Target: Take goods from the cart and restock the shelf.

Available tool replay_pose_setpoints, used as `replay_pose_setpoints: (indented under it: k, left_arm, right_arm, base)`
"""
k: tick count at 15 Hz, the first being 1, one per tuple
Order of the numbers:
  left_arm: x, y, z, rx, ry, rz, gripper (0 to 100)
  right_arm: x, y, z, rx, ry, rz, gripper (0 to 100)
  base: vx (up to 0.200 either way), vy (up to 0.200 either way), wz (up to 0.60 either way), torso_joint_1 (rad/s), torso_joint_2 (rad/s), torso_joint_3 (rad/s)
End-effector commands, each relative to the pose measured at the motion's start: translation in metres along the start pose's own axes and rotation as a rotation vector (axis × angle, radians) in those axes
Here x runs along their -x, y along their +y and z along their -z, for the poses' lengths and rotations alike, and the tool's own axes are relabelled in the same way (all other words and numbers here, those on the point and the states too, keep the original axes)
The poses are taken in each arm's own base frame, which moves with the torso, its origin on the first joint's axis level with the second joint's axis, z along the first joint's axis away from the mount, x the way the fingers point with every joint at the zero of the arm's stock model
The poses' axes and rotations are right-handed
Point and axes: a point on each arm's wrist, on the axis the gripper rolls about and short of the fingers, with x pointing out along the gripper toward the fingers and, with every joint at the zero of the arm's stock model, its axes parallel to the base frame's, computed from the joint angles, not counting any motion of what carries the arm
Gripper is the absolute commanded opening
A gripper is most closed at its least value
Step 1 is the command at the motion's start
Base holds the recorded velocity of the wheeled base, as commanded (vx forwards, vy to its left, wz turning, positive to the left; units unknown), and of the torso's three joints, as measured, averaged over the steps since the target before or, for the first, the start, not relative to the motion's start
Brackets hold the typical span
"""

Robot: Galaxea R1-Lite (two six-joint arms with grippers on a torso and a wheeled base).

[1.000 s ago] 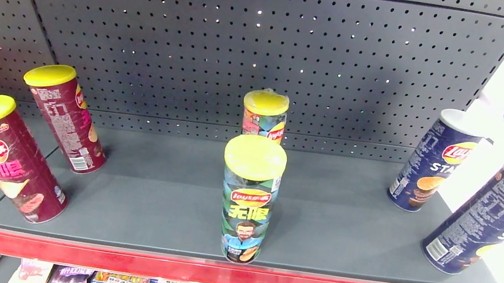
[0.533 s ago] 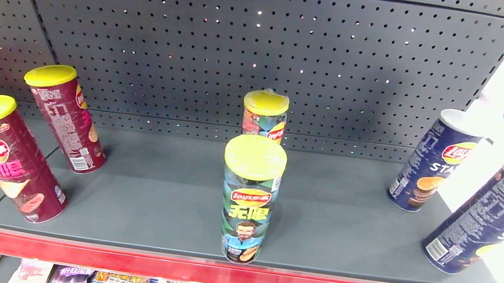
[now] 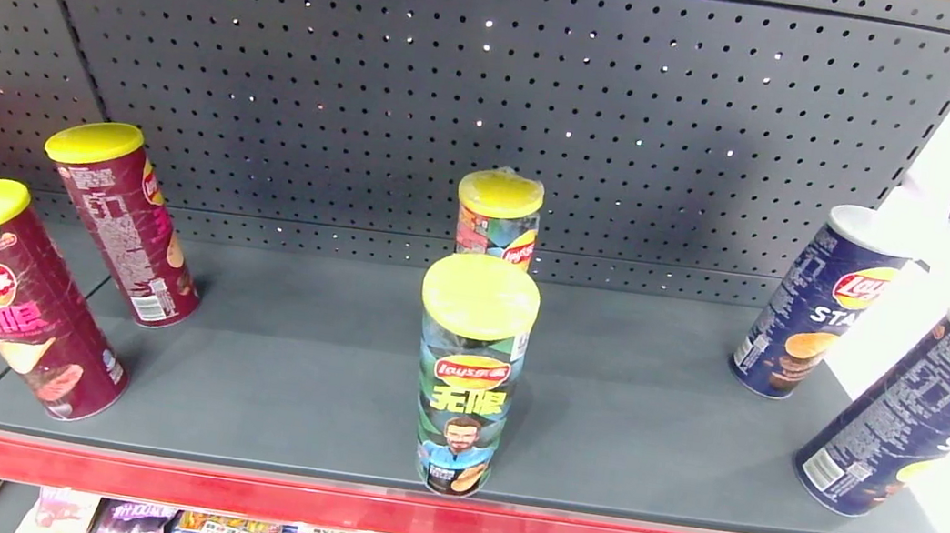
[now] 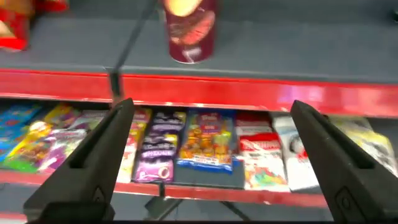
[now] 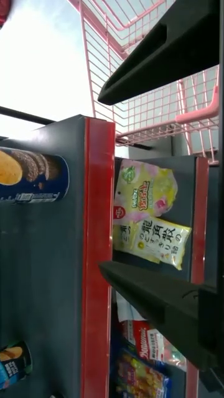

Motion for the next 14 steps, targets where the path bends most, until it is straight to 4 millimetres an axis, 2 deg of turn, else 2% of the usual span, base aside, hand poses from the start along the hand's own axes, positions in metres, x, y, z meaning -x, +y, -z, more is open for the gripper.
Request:
replay_pose_setpoints:
  k: [1,6,11,14]
  left_arm:
    - [0.0002,-0.0017,0.0009,0.004,-0.006,-0.018,100]
    - [0.0034,0.0014,0.0021,-0.010,-0.044,0.179,100]
    - [0.0074,0.0027,0.0034,-0.009,-0.103,0.079,100]
    - [0.0074,0.0026,0.0034,-0.009,-0.103,0.082,100]
  right_arm:
    - [0.0015,0.0001,0.0006,0.001,-0.020,0.006,100]
    - [0.0015,0.0001,0.0006,0.001,-0.020,0.006,100]
    - [0.0015,0.0001,0.0006,0.001,-0.020,0.006,100]
    - [0.0015,0.0001,0.0006,0.000,-0.020,0.006,100]
  base:
    - [0.000,0.000,0.00,0.000,0.00,0.000]
    - [0.000,0.000,0.00,0.000,0.00,0.000]
    - [0.000,0.000,0.00,0.000,0.00,0.000]
    - [0.000,0.000,0.00,0.000,0.00,0.000]
